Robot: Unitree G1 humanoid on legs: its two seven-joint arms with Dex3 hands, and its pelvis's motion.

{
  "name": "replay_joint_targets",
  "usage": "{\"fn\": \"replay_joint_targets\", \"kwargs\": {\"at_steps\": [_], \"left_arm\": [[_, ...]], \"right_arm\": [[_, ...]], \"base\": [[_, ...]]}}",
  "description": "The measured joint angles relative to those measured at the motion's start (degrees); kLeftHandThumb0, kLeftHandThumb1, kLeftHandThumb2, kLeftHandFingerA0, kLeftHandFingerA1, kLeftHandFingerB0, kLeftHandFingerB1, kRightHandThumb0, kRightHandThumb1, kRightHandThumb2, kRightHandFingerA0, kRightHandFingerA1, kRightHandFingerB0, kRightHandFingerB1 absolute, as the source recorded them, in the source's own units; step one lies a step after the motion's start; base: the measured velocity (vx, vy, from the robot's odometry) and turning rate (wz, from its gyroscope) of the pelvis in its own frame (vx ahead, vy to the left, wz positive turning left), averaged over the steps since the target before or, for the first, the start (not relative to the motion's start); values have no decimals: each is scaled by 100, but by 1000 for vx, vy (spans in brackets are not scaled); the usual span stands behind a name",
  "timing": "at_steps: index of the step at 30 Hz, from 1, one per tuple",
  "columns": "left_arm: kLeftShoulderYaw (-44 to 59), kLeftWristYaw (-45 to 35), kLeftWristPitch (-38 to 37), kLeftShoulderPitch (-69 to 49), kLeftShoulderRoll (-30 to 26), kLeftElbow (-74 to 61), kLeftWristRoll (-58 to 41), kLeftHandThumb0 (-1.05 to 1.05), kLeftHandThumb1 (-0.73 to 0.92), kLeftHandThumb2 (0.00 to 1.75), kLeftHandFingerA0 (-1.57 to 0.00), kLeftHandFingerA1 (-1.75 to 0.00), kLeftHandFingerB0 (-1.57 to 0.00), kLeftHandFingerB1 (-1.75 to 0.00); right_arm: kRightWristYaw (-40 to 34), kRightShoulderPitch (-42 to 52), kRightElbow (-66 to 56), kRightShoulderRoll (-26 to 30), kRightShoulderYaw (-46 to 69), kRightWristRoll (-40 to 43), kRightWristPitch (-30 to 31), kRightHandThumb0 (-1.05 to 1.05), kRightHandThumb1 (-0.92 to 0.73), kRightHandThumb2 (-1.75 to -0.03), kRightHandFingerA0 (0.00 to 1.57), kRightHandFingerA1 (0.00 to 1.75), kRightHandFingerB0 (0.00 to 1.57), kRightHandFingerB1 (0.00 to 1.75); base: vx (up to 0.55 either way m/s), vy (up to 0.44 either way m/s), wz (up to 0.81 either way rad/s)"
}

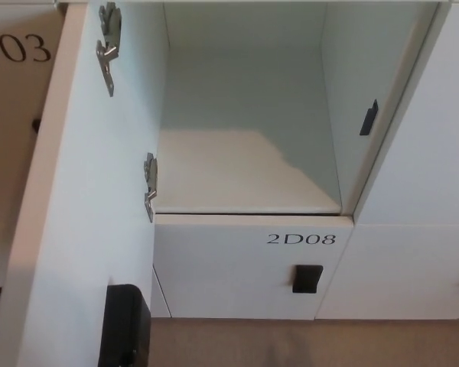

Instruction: The robot walks towards an open cabinet and lifts its left hand to push the door towards the right to close it.

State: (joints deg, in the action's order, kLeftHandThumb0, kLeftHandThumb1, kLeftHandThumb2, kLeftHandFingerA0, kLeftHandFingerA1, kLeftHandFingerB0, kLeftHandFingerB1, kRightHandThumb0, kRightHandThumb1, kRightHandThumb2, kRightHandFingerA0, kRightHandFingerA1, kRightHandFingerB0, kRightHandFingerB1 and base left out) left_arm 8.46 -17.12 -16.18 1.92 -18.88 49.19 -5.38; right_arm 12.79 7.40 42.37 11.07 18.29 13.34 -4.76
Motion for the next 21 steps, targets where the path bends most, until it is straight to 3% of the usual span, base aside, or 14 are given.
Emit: {"fn": "replay_joint_targets", "kwargs": {"at_steps": [1, 2, 4, 5, 7, 8, 9, 13, 16, 17, 18, 21], "left_arm": [[-8, -1, -21, -35, 14, -52, 4, -63, 57, 92, -51, -57, -36, -50], [24, -2, -32, -100, 75, -169, -16, -76, 67, 96, -21, -48, -14, -42], [74, -7, -34, -163, 154, -294, -54, -76, 67, 96, -21, -48, -14, -42], [168, -32, -25, -217, 244, -422, -121, -78, 84, 66, -21, -34, -16, -27], [313, -89, -10, -275, 399, -633, -275, -78, 84, 66, -21, -34, -16, -27], [391, -110, 19, -304, 471, -743, -345, -79, 86, 66, -19, -32, -15, -28], [452, -119, 38, -325, 536, -838, -412, -36, 51, 109, 0, -49, 0, -48], [589, -85, 172, -332, 861, -1384, -619, -36, 53, 110, -1, -49, 0, -48], [428, 62, 345, -109, 1411, -2065, -716, -36, 53, 109, -1, -49, 0, -47], [320, 131, 413, 2, 1595, -2241, -713, -73, 84, 65, -15, -31, -13, -28], [211, 199, 484, 92, 1724, -2414, -702, -87, 69, 99, -2, -40, -9, -37], [-116, 336, 628, 357, 2110, -2655, -663, -87, 69, 99, -2, -40, -9, -37]], "right_arm": [[-1, 2, -1, 0, -1, 0, 0, -42, -65, -59, 68, 52, 55, 47], [-6, 5, -5, 0, -2, -1, 1, -42, -66, -59, 66, 52, 54, 47], [-14, 4, -9, 0, -3, -1, 1, -42, -66, -59, 66, 52, 54, 47], [-14, 3, -10, 0, -8, -1, 2, -42, -66, -60, 66, 52, 54, 46], [-15, -4, -11, 0, -16, -1, 2, -42, -66, -60, 66, 52, 54, 46], [-15, -5, -10, 0, -18, -1, 3, -39, -51, -92, 62, 67, 45, 59], [-14, -7, -10, 0, -21, -1, 3, -39, -50, -92, 58, 66, 41, 58], [-16, -16, 3, 11, -46, -17, 2, -39, -49, -91, 59, 67, 42, 58], [-11, -30, 5, 20, -83, -42, -2, -39, -49, -91, 62, 67, 43, 58], [-12, -31, 5, 22, -89, -45, -2, -41, -49, -92, 62, 67, 42, 58], [-13, -30, 9, 25, -92, -49, -1, -41, -49, -92, 62, 68, 42, 58], [-13, -59, 4, 24, -120, -56, -3, -41, -49, -92, 62, 68, 42, 58]], "base": [[0, 0, 0], [0, 0, 0], [0, 0, 0], [0, 0, 0], [0, 0, 0], [0, 0, 0], [0, 0, 0], [0, 0, 0], [0, 0, 0], [0, 0, 0], [-5, 9, 8], [-9, 13, 7]]}}
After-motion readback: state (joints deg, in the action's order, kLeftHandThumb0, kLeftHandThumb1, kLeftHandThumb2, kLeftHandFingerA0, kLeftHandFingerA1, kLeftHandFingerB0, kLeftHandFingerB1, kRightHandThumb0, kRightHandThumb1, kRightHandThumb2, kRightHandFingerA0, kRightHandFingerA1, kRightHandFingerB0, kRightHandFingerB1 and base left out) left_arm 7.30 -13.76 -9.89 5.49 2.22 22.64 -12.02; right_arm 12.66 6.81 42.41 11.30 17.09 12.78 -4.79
